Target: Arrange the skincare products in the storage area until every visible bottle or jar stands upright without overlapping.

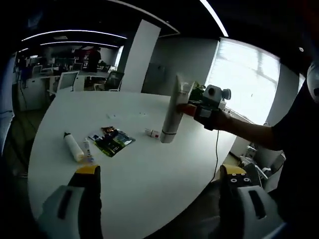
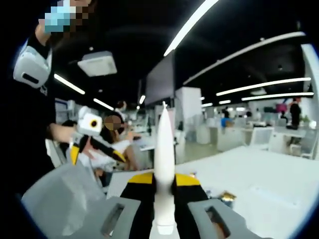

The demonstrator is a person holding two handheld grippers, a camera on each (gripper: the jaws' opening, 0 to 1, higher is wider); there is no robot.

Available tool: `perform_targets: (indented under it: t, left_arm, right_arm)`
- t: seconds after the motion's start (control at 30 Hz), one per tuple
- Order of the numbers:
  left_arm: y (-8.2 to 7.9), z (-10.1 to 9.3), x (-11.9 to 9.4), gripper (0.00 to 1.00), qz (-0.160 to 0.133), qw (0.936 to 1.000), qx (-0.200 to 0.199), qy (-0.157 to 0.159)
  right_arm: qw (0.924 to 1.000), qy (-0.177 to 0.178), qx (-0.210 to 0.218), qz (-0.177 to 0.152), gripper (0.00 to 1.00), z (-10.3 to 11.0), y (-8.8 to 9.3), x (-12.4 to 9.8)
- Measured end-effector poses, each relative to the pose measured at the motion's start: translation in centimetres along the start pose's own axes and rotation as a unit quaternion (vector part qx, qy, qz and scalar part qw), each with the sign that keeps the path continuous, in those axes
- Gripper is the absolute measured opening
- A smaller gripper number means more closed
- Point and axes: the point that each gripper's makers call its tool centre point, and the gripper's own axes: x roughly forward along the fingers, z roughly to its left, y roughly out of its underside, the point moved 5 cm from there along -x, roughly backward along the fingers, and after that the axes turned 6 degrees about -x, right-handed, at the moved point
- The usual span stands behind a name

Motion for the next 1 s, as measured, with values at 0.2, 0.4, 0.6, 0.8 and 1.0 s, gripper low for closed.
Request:
perform_targets:
  t: [0.2,0.4,0.6,0.8,1.0]
  left_arm:
    - [1.1,0.8,0.3,0.93,0.009,0.9999,0.006,-0.010]
    - [1.3,0.8,0.4,0.92,0.013,0.9998,0.005,-0.015]
    - [1.9,1.5,0.7,0.92,0.017,0.9995,0.009,-0.026]
    - [2.8,1.9,1.2,0.91,0.027,0.9991,0.010,-0.031]
    - [3.3,2.0,1.6,0.90,0.034,0.9988,0.010,-0.034]
  right_arm:
    - [1.0000,0.001,-0.005,0.003,0.05,-0.9,2.0,0.2]
    - [1.0000,0.000,0.001,0.004,0.05,-1.7,4.2,0.4]
    - [1.0000,-0.002,-0.007,0.006,0.05,-2.0,5.8,1.0]
    - [0.9999,-0.005,-0.010,0.000,0.05,-2.8,7.0,1.6]
    - [0.9999,-0.004,-0.010,0.002,0.05,-3.5,8.5,1.7]
